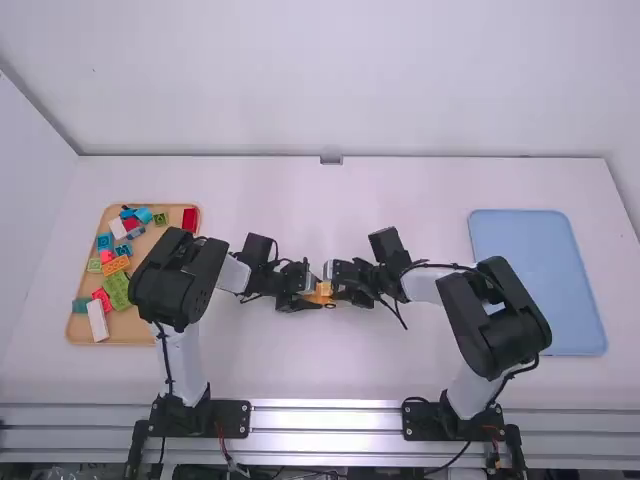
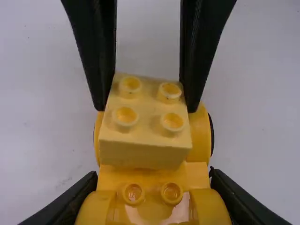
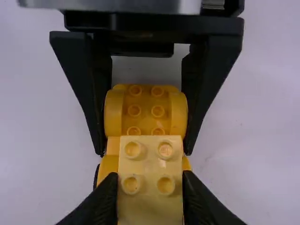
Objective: Assemble lego blocks to make yellow taxi
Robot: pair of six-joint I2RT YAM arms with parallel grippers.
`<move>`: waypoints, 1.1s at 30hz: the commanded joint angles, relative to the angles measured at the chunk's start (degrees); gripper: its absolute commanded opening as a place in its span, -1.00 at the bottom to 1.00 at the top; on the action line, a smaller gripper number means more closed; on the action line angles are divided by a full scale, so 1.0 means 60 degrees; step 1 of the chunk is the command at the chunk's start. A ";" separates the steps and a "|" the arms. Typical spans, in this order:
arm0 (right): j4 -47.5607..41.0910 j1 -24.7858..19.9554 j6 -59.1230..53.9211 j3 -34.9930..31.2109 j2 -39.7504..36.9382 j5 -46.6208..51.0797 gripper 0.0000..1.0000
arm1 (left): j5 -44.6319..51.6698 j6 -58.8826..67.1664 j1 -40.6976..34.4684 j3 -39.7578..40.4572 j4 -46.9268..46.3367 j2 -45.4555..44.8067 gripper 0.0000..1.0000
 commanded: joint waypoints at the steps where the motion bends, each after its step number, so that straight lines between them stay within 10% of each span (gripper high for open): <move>1: -0.0339 -0.0087 0.0149 0.0288 -0.0018 -0.0029 -0.32 | 0.0000 0.0058 0.0007 -0.0073 -0.0080 0.0153 0.00; 33: -0.1126 0.0295 0.0022 0.0721 0.0033 0.0576 -0.23 | 0.0033 0.0058 0.0007 -0.0073 -0.0157 0.0153 0.02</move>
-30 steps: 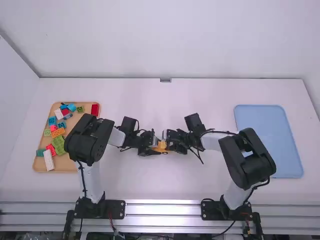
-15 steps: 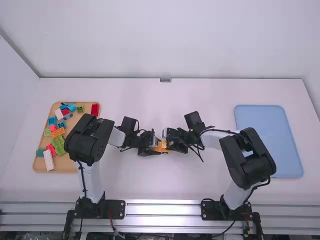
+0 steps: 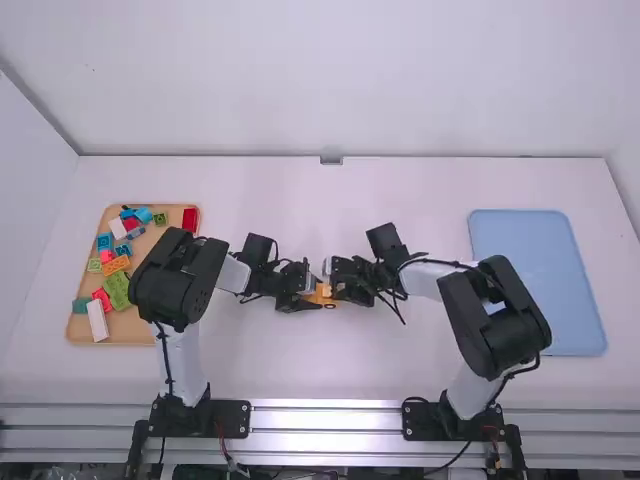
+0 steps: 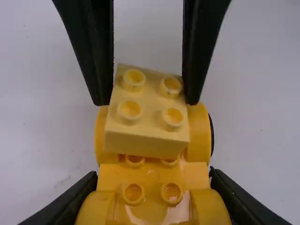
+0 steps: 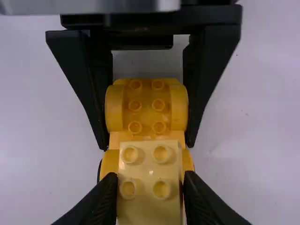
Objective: Assemble lego blocks to make yellow taxi
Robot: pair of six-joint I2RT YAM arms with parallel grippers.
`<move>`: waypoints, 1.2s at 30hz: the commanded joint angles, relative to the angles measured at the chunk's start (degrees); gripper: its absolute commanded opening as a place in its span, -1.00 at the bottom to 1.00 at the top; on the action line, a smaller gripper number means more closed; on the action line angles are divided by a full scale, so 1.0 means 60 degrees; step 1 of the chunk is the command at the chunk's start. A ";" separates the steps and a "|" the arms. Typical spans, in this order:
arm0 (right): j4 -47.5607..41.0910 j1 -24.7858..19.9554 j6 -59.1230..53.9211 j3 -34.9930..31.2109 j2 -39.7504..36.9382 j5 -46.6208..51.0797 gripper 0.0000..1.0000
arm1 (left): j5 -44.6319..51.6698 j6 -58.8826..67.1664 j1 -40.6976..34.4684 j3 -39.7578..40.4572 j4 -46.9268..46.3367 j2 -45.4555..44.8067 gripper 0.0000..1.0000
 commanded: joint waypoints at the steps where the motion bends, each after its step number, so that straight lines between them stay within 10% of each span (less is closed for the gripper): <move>1: -0.0018 0.0197 -0.0007 0.0186 0.0033 0.0299 -0.22 | 0.0018 0.0062 0.0007 -0.0073 -0.0124 0.0153 0.02; 22: -0.0073 0.0175 0.0095 0.0186 0.0033 0.0437 -0.33 | 0.0018 0.0069 0.0040 -0.0073 -0.0138 0.0153 0.03; 27: 0.0007 0.0178 0.0182 0.0186 0.0033 0.0459 0.23 | 0.0015 0.0066 0.0036 -0.0073 -0.0135 0.0153 0.04; 36: 0.0342 -0.0222 0.0481 0.0452 0.0029 -0.0557 0.23 | 0.0007 0.0091 0.0036 -0.0073 -0.0131 0.0153 0.05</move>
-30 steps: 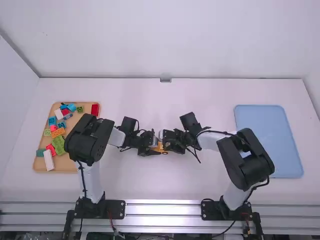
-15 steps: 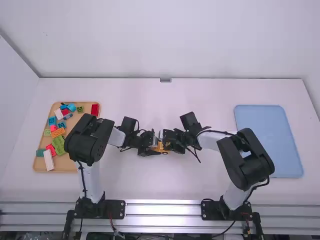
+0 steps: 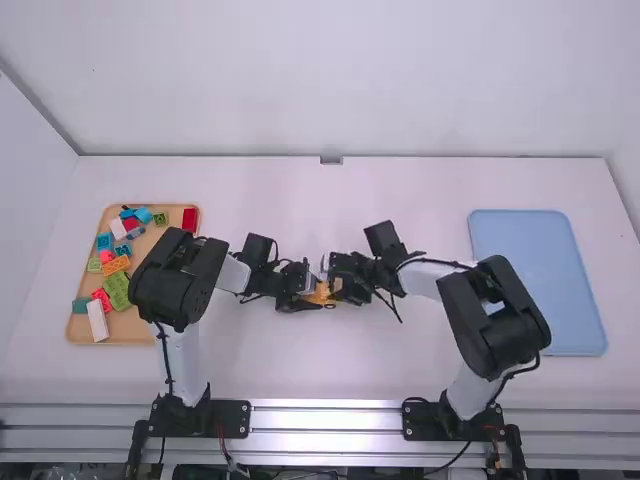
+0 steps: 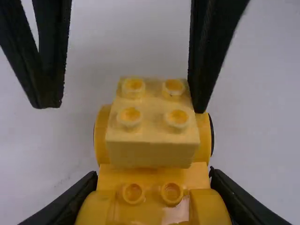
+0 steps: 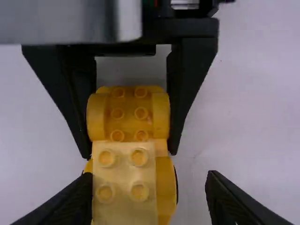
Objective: Assemble lego blocks to make yellow taxi
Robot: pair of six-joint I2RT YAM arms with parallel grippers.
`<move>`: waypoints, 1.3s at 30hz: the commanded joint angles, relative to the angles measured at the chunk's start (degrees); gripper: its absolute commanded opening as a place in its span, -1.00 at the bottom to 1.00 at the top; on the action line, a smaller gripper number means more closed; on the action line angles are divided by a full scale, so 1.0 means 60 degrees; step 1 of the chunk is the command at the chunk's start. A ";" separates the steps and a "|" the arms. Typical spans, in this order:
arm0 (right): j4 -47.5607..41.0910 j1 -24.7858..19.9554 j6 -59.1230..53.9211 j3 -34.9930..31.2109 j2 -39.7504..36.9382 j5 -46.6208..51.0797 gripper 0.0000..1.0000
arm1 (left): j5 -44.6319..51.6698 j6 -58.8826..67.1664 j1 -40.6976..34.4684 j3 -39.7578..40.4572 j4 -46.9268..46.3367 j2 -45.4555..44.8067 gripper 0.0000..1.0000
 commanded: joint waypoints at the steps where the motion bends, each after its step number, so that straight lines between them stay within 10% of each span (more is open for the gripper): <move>1: -0.0007 -0.0251 -0.0073 0.0346 0.0029 -0.1162 0.19 | -0.0022 0.0076 0.0033 -0.0073 -0.0109 0.0153 0.05; 19: -0.0645 0.0310 -0.0736 0.0342 0.0029 -0.0186 -0.35 | -0.0018 0.0047 0.0033 -0.0073 -0.0124 0.0153 0.06; 39: 0.0433 0.0288 -0.0900 -0.0412 0.0029 0.0568 -0.35 | -0.0022 0.0047 0.0036 -0.0073 -0.0127 0.0153 0.08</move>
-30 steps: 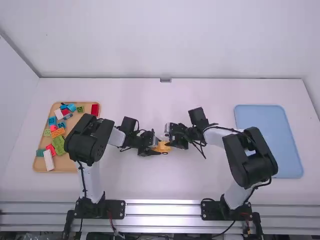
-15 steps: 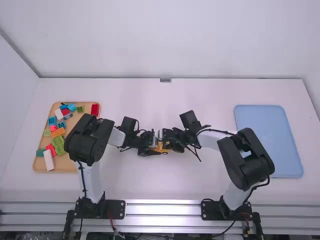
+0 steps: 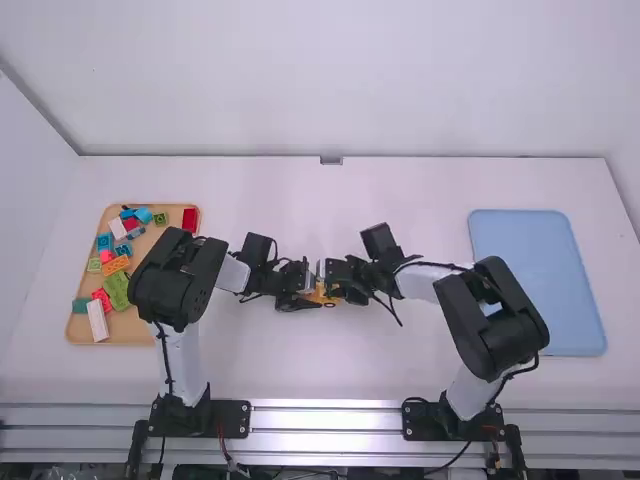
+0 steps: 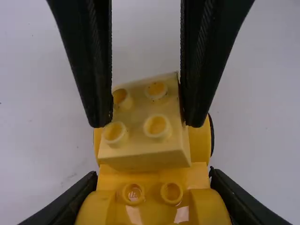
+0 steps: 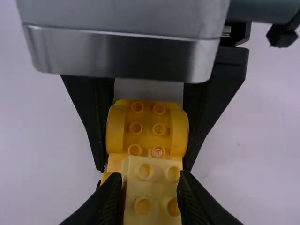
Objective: Assemble lego blocks to make yellow taxi
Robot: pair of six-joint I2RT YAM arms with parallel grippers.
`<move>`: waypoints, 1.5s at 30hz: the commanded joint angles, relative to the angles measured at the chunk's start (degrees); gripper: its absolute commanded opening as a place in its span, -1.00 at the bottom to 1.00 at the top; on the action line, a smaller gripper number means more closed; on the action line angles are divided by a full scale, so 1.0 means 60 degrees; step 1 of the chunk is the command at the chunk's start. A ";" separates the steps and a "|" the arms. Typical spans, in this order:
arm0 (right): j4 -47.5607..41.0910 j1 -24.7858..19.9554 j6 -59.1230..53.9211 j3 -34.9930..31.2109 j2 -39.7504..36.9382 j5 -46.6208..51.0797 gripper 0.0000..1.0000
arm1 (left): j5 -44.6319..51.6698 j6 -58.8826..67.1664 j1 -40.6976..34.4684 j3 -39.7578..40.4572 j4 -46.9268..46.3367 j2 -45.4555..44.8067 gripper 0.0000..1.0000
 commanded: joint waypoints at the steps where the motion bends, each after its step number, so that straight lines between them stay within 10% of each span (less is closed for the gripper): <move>1: -0.0036 -0.0051 -0.0189 -0.0178 0.0025 0.0503 -0.35 | 0.0026 0.0087 0.0000 -0.0091 -0.0182 0.0153 0.08; 26: -0.0994 -0.0437 0.0186 0.0739 0.0022 -0.0608 0.27 | -0.0251 0.0084 0.0000 -0.0091 -0.0251 0.0153 0.08; 45: -0.0372 -0.0408 0.0550 0.0736 0.0936 -0.0827 0.08 | -0.0204 0.0113 0.0000 -0.0091 -0.0317 0.0153 0.04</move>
